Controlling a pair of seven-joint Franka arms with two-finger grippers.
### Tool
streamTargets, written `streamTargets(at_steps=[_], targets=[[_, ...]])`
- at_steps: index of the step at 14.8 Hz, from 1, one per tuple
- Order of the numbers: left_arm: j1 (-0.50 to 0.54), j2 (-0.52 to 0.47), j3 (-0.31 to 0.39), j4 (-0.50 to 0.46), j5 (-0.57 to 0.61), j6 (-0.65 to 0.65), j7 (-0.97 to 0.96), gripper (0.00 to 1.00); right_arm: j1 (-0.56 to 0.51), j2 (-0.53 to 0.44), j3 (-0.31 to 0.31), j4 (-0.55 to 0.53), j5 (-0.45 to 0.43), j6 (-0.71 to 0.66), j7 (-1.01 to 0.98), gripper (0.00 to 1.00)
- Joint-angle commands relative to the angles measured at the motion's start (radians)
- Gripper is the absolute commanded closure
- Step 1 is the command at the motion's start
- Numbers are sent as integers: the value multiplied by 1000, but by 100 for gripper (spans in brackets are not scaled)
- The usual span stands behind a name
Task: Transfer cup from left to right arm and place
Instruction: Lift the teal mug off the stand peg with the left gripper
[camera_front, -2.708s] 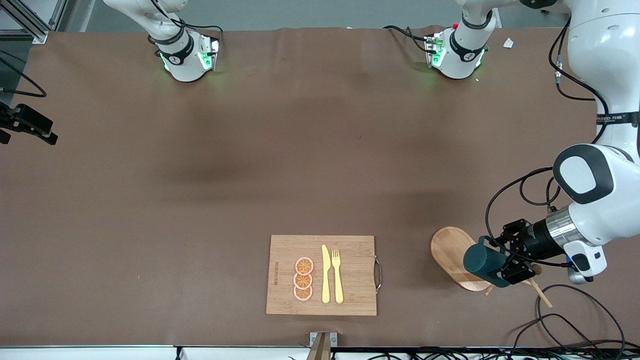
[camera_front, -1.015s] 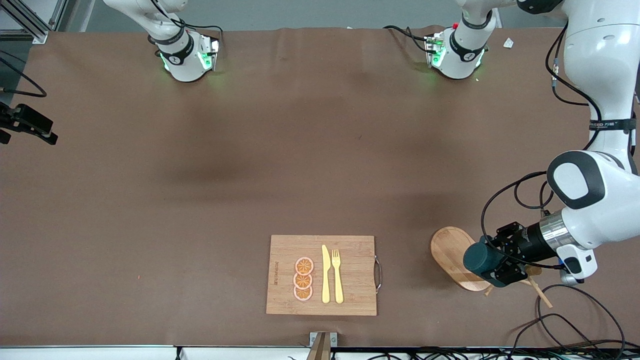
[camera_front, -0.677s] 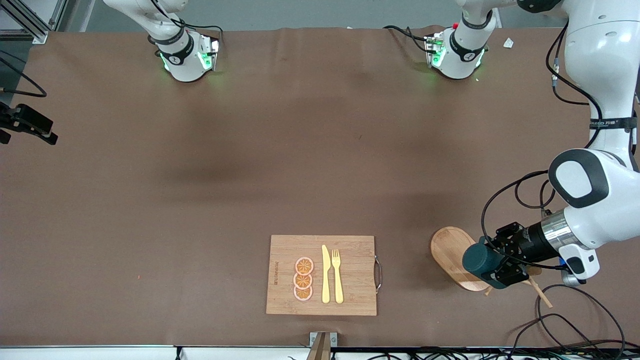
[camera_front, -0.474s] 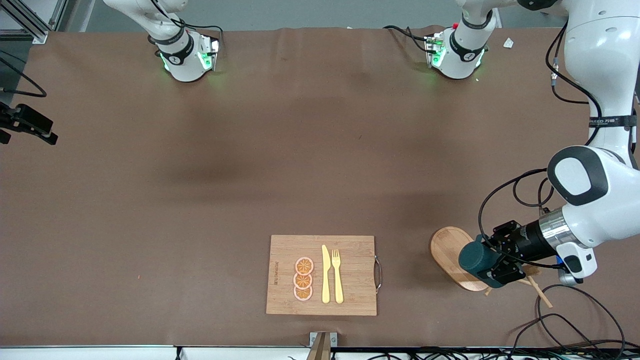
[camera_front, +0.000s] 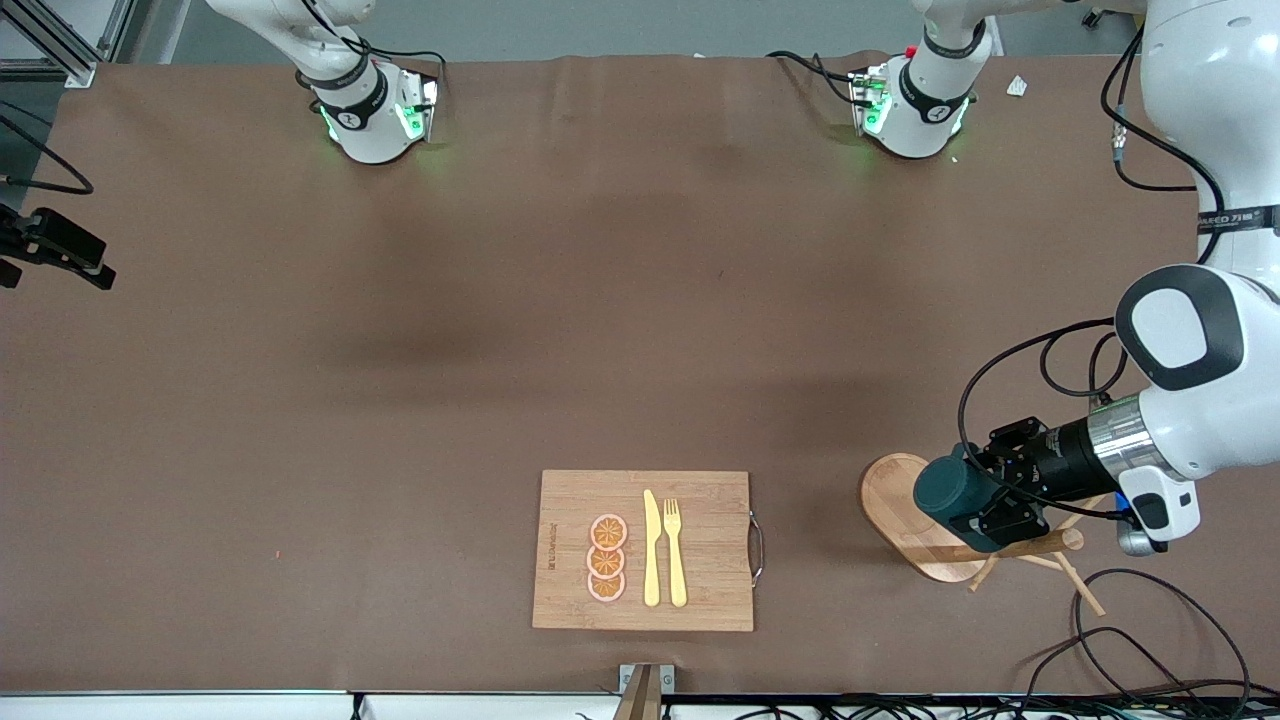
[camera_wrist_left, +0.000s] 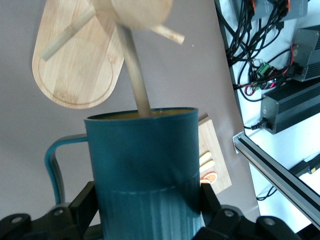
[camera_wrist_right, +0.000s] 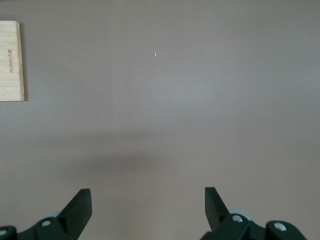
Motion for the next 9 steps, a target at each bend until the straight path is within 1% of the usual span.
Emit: streamTargets(at_steps=[1,5,8,9], targets=[[1,-24,-29,-9,-1,-14,-50,24,-23,-21,15,-21,17,3,-13,0],[-8,-44,-69,-9,5,-21,-64,24,-23,-21,15,-21,17,3,-13,0],[-44,-59,-101,-9,94,-23,-78,25,-23,-21,15,-21,17,3,-13,0],[-59,-62,-115,-10,112,-23,-99,28,-23,-21,15,-21,19,3,-13,0]])
